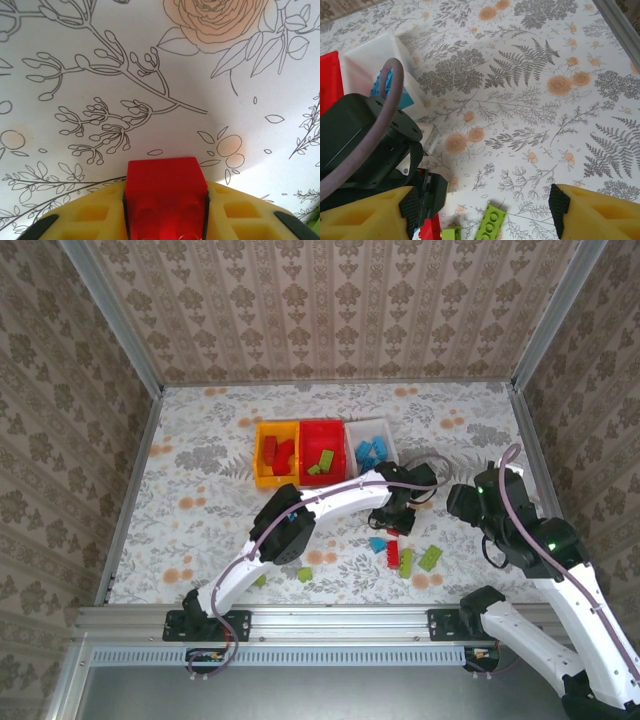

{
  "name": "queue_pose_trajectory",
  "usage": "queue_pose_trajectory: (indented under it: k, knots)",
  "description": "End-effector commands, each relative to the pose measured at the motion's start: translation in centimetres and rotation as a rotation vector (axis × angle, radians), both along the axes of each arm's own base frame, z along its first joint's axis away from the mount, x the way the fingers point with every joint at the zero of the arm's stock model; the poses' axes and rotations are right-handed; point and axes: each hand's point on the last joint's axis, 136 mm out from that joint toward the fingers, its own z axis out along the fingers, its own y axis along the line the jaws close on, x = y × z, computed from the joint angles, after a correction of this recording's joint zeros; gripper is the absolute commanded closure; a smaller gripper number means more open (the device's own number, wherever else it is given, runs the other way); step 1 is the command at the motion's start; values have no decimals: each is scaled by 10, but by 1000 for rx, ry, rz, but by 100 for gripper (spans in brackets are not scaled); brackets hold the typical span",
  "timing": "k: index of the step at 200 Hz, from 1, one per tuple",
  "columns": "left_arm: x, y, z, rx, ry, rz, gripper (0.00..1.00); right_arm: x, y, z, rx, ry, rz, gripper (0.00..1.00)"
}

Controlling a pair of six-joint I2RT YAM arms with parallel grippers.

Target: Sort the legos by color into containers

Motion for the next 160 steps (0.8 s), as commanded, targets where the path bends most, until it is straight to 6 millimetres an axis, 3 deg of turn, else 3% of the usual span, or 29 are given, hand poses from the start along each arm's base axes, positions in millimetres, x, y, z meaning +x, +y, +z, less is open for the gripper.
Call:
queue_pose_trajectory:
  k: [1, 37, 81, 103, 122, 139, 160]
  knots:
    - [13, 20, 7, 46, -50, 27, 71, 1, 9, -6, 18, 20, 46, 28]
    - [50, 70, 64, -13, -143, 165, 74, 14, 43, -10, 108, 3, 194, 29]
    - [87, 168, 113, 15, -224, 310, 74, 40, 116, -24, 249, 11, 437, 29]
    - [107, 219, 120, 62, -245, 377, 74, 51, 157, -29, 239, 19, 558, 28]
    - [122, 252, 119, 100, -249, 417, 74, 61, 190, -33, 277, 35, 630, 27]
    - [133, 277, 115, 157, -259, 440, 74, 69, 207, -40, 286, 65, 644, 27]
    - [146, 292, 106, 194, -257, 453, 74, 79, 221, -45, 287, 93, 661, 27]
